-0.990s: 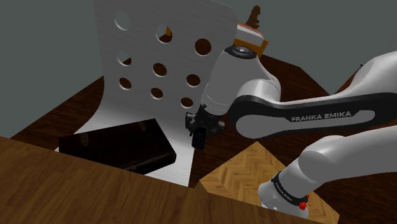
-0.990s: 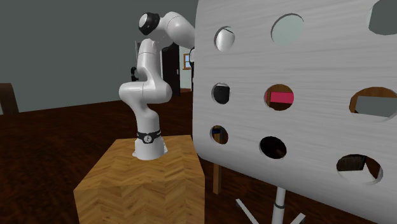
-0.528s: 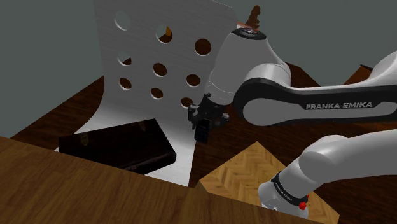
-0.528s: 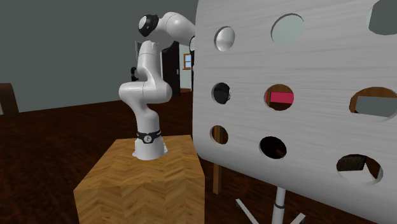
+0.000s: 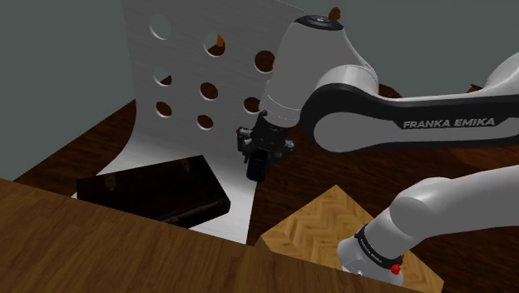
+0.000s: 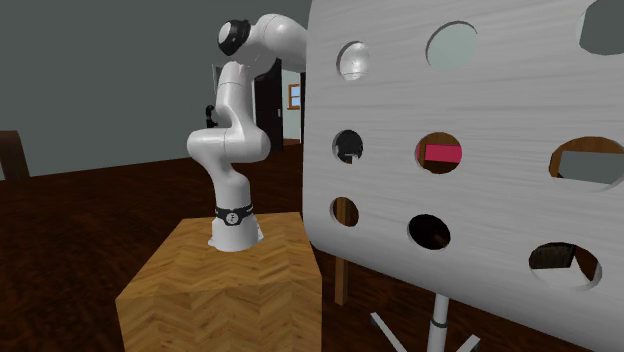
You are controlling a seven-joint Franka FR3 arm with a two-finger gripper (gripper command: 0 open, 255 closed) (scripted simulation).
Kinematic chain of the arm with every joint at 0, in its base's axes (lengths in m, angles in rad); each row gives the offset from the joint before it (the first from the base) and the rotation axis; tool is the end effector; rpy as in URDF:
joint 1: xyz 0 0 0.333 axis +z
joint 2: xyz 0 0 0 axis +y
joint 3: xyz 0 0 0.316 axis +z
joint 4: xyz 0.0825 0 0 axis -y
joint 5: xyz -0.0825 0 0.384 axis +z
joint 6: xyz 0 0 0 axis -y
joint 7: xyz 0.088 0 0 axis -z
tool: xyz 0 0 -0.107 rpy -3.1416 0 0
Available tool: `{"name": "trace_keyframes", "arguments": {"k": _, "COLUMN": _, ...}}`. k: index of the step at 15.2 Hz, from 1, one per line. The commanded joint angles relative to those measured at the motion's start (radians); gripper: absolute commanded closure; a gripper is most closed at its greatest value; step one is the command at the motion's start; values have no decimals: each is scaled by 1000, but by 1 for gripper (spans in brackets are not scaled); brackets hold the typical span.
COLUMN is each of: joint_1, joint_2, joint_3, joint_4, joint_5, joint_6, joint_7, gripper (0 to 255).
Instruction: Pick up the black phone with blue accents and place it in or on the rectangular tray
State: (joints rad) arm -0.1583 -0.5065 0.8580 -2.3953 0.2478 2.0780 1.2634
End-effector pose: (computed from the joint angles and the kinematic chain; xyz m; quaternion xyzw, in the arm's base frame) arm 0.3226 0.3054 0.4396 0.9292 -0.3603 0.0787 0.0247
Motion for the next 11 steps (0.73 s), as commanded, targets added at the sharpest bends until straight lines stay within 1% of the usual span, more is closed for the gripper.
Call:
{"name": "trace_keyframes", "arguments": {"k": 1, "joint_1": -41, "joint_2": 68, "joint_3": 69, "joint_4": 73, "joint_5": -35, "joint_6": -3, "joint_7": 62, "gripper": 255}}
{"name": "trace_keyframes", "arguments": {"k": 4, "joint_1": -129, "joint_2": 196, "joint_3": 202, "joint_4": 185, "joint_5": -126, "joint_6": -2, "joint_7": 174, "gripper": 255}}
{"name": "trace_keyframes", "arguments": {"k": 6, "joint_1": -208, "joint_2": 309, "joint_3": 320, "joint_4": 265, "joint_5": -227, "joint_6": -9, "joint_7": 274, "gripper": 255}}
{"name": "trace_keyframes", "arguments": {"k": 7, "joint_1": -256, "joint_2": 389, "joint_3": 397, "joint_4": 308, "joint_5": -308, "joint_6": -18, "joint_7": 344, "gripper": 255}}
{"name": "trace_keyframes", "arguments": {"k": 8, "joint_1": -298, "joint_2": 518, "joint_3": 485, "joint_4": 356, "joint_5": -444, "joint_6": -41, "joint_7": 453, "gripper": 255}}
{"name": "trace_keyframes", "arguments": {"k": 9, "joint_1": -249, "joint_2": 676, "joint_3": 497, "joint_4": 410, "joint_5": -610, "joint_6": -89, "joint_7": 577, "gripper": 255}}
{"name": "trace_keyframes", "arguments": {"k": 10, "joint_1": -177, "joint_2": 785, "joint_3": 476, "joint_4": 465, "joint_5": -716, "joint_6": -136, "joint_7": 654, "gripper": 255}}
{"name": "trace_keyframes", "arguments": {"k": 11, "joint_1": -59, "joint_2": 810, "joint_3": 376, "joint_4": 514, "joint_5": -730, "joint_6": -152, "joint_7": 666, "gripper": 255}}
